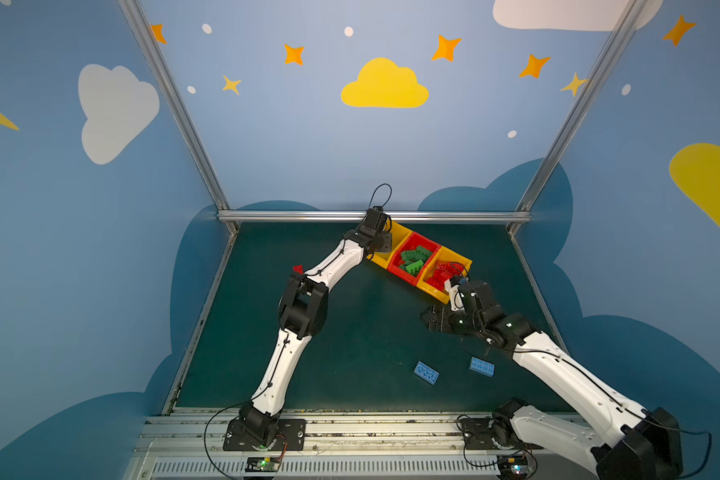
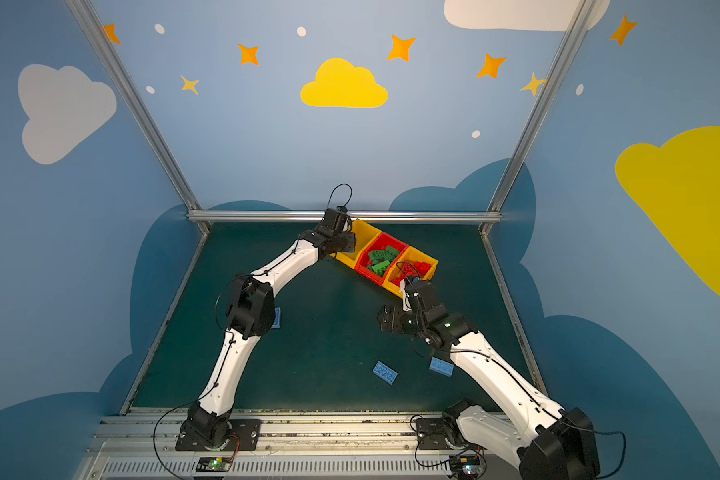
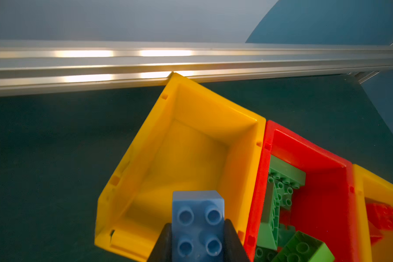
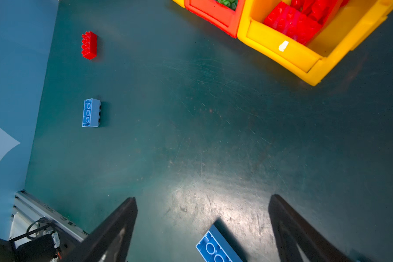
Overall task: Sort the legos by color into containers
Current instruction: 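Carry the light blue brick with the left gripper toward the yellow bin, then open the left gripper to drop the light blue brick into the yellow bin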
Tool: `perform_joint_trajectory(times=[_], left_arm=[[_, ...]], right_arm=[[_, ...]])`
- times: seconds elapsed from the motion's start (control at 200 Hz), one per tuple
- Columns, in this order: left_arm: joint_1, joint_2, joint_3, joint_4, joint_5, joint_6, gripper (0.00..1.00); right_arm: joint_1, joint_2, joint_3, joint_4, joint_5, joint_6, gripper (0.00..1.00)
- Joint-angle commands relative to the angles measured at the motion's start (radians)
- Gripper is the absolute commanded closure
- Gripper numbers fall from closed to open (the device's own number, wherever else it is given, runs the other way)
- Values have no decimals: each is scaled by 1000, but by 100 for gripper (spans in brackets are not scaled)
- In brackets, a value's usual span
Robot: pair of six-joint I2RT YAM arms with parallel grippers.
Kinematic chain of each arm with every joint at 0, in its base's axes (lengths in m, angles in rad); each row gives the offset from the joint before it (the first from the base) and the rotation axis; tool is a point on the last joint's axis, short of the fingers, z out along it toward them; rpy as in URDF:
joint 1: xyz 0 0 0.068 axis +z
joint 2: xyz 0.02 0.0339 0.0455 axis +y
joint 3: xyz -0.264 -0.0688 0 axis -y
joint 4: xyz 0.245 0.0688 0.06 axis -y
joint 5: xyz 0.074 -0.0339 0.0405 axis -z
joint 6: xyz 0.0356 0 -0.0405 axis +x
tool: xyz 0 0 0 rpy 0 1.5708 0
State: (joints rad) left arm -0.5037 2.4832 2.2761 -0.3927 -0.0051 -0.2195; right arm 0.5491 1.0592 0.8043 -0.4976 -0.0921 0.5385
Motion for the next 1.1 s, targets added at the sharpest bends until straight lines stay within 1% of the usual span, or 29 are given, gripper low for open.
perform_joint_trajectory(times=[0.0, 0.04, 0.07, 0.08, 0.125, 0.145, 0.175, 0.225, 0.27, 0.365, 0.455, 0.546, 0.641, 0.756, 0.836, 1.031, 1.096], left_arm=[[5, 52, 77, 17, -7, 27, 81], [4, 72, 109, 12, -7, 32, 79], [4, 87, 130, 7, -7, 37, 72], [5, 91, 137, 5, -7, 38, 69], [4, 109, 161, 3, -10, 40, 49], [4, 116, 168, 6, -11, 43, 44], [5, 123, 176, 9, -15, 45, 41], [6, 129, 184, 15, -20, 45, 39], [5, 129, 184, 18, -28, 43, 34], [5, 116, 177, 18, -50, 39, 33], [5, 88, 151, 20, -127, 27, 31], [7, 62, 112, 27, -216, 73, 29], [15, 37, 65, 43, -263, 123, 29], [34, 8, 8, 53, -271, 145, 30], [46, -30, -65, 86, -255, 150, 30], [47, -185, -318, 251, -197, 163, 29], [49, -216, -378, 314, -210, 177, 25]], right_arm=[[-10, 1, 32, -8, -13, -15, 11], [-13, 1, 31, -11, -12, -15, 11], [-16, 1, 30, -12, -14, -15, 11], [-17, 2, 30, -13, -14, -15, 11], [-19, 2, 31, -14, -14, -15, 11], [-21, 3, 31, -15, -14, -17, 11], [-23, 4, 32, -15, -15, -17, 11], [-27, 6, 35, -16, -17, -17, 11], [-29, 7, 38, -16, -18, -18, 11], [-34, 9, 43, -19, -20, -23, 11], [-38, 9, 45, -21, -19, -26, 11], [-41, 5, 45, -30, -19, -27, 11], [-44, -2, 42, -33, -17, -28, 11], [-48, -4, 41, -34, -18, -29, 11], [-51, -3, 41, -35, -21, -27, 11], [-52, 7, 42, -26, -29, -20, 11], [-53, 10, 44, -22, -33, -17, 11]])
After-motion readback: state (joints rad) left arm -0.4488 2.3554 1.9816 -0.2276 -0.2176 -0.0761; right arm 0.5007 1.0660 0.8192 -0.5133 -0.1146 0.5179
